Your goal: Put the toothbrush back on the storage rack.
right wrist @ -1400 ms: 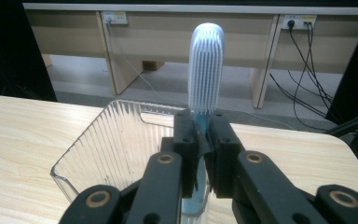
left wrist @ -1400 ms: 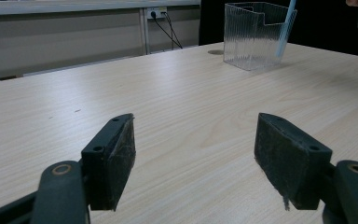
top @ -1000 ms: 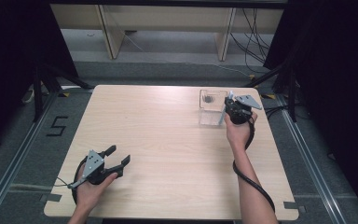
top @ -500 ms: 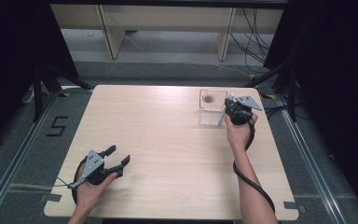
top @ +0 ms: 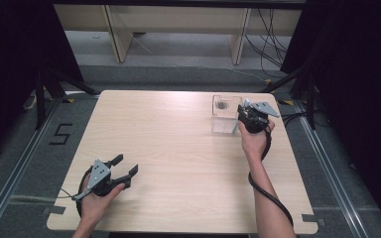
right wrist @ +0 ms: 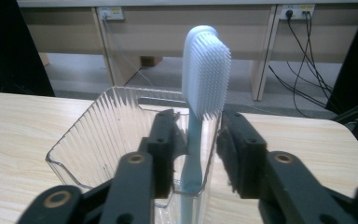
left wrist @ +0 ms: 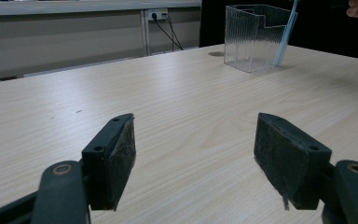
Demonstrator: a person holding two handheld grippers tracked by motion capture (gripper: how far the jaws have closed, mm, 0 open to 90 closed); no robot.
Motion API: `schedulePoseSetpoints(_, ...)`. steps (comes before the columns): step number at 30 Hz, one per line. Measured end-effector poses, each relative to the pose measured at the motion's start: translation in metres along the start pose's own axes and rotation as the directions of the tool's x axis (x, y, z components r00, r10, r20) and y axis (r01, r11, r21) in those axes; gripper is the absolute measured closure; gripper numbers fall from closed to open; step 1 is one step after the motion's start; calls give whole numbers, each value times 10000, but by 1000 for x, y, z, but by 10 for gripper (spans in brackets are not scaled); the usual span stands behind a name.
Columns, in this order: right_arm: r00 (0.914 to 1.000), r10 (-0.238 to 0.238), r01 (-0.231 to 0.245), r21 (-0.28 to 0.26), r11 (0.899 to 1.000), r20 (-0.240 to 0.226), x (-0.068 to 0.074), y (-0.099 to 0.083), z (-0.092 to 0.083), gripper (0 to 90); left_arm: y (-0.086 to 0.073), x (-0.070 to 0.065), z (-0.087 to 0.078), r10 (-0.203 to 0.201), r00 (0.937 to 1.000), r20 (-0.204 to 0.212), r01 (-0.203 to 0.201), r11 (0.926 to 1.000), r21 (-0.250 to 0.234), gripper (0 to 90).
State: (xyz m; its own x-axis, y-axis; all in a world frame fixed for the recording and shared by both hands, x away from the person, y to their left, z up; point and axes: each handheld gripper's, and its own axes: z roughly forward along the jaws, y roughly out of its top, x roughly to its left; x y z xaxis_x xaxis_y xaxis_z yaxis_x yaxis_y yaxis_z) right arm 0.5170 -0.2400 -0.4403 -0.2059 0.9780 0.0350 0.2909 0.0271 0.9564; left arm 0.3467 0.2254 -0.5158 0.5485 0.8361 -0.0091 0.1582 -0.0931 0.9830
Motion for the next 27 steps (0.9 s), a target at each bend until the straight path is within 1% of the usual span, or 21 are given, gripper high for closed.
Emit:
schedulePoseSetpoints(2,10000,48,-48,11,10000,72,1,0,-1,602,0,0,0,22,10000,-4,-22,10000,0,285)
schedulePoseSetpoints(3,9999,-95,95,26,10000,94,0,0,-1,578,0,0,0,16,10000,-7,-16,10000,-4,285)
schedulePoseSetpoints(4,9997,204,-205,106,9997,102,2,-1,-2,558,-1,0,1,23,10000,39,-23,9999,-130,285)
schedulePoseSetpoints(5,9998,144,-146,122,9998,161,3,-1,-2,531,-1,0,2,16,10000,63,-15,9999,-167,285)
schedulePoseSetpoints(6,9999,-44,42,145,9999,133,1,-1,-2,521,0,0,0,13,10000,-15,-13,10000,0,285)
schedulePoseSetpoints(7,9998,151,-154,175,9997,162,3,-2,-3,510,0,0,0,40,10000,-5,-40,10000,-17,285)
schedulePoseSetpoints(8,9999,59,-61,139,9999,132,3,-2,-4,500,0,0,0,28,10000,-15,-28,10000,-15,285)
schedulePoseSetpoints(13,9999,-55,53,201,9998,95,2,-2,-7,461,0,0,0,24,10000,-31,-24,10000,-34,285)
schedulePoseSetpoints(15,10000,81,-82,325,9994,40,3,-2,-8,441,0,0,-1,42,10000,-31,-43,10000,-44,285)
schedulePoseSetpoints(16,9999,-120,119,362,9993,26,1,-2,-9,433,0,0,-1,34,10000,-35,-34,10000,-55,285)
schedulePoseSetpoints(17,10000,-86,87,358,9993,-26,1,-3,-9,428,0,0,-1,36,10000,-39,-37,10000,-55,285)
schedulePoseSetpoints(18,9998,-217,218,419,9989,-19,0,-3,-10,421,0,0,-1,31,10000,-25,-31,10000,-69,285)
schedulePoseSetpoints(19,9998,-189,195,579,9981,-105,-1,-3,-11,405,0,0,-1,40,10000,-26,-40,10000,-66,285)
schedulePoseSetpoints(20,10000,-82,83,614,9981,-29,-1,-3,-13,399,0,0,-1,38,10000,-30,-38,10000,-65,285)
schedulePoseSetpoints(21,9999,18,-10,652,9979,-122,-1,-3,-14,396,0,0,-1,36,10000,-33,-36,10000,-65,285)
schedulePoseSetpoints(22,9998,-184,188,635,9978,-72,-3,-4,-14,391,0,0,-1,42,10000,-56,-42,10000,-76,285)
schedulePoseSetpoints(23,9999,-137,142,697,9975,-76,-3,-5,-16,385,0,0,-1,33,10000,-49,-33,10000,-85,286)
schedulePoseSetpoints(24,9995,-301,307,750,9967,-89,-4,-6,-17,383,0,0,-1,31,10000,-42,-31,10000,-85,285)
schedulePoseSetpoints(25,10000,52,-45,820,9966,-83,-2,-8,-20,381,0,0,-1,31,10000,-43,-31,10000,-82,286)
schedulePoseSetpoints(26,9996,-225,239,863,9960,-178,-3,-8,-21,380,0,2,1,173,9998,75,-171,9994,-316,285)
schedulePoseSetpoints(27,9994,-275,293,862,9958,-211,-4,-10,-23,378,0,1,0,62,10000,10,-62,9998,-210,286)
